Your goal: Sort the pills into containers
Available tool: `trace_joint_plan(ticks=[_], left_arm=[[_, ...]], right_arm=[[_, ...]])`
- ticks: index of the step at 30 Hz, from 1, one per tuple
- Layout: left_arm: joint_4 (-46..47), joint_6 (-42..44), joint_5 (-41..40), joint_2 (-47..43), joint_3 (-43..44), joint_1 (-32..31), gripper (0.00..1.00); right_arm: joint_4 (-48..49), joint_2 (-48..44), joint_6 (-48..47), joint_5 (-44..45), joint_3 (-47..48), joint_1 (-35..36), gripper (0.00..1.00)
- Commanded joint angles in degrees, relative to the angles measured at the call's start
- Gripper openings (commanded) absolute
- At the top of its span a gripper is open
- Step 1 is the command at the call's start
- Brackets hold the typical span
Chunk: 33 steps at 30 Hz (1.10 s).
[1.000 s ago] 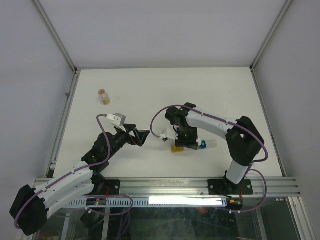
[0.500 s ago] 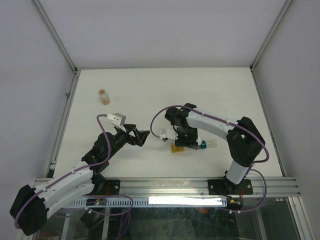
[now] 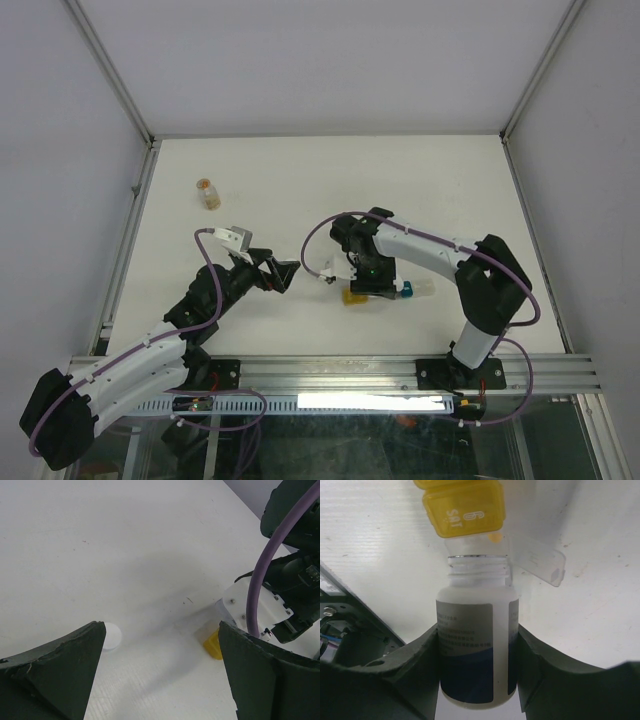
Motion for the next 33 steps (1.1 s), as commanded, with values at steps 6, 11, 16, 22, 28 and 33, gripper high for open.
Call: trace_joint_plan(ticks=[6, 11, 16, 22, 28, 33], left_arm=[[2.11, 1.14, -0.76, -0.02, 0.51, 0.42, 0.99], [2.18, 1.07, -0.90, -0.12, 0.36, 0.43, 0.99], [2.41, 1.05, -0.92, -0.02, 0.33, 0.38, 0.99], [2.32, 1.11, -0.82, 0.05, 0.39, 0.40, 0.99], [2.22, 1.21, -0.68, -0.16, 0.33, 0.43, 0.99], [2.39, 1.14, -0.66, -0.10, 0.28, 0.44, 0.99]], right_arm=[[-1.61, -2.91, 0.33, -2.57, 1.96, 0.17, 0.00], [0.46, -3.54, -0.42, 1.18, 0.36, 0.03, 0.00], [1.90, -3.84, -0.86, 4.02, -0.80, 0.28, 0.00], [-2.28, -1.93, 0.76, 1.00, 1.27, 0.28, 0.00], [-1.89, -2.70, 0.92, -1.93, 1.02, 0.57, 0.00], [-1.20, -2.64, 1.10, 0.32, 0.56, 0.79, 0.00]])
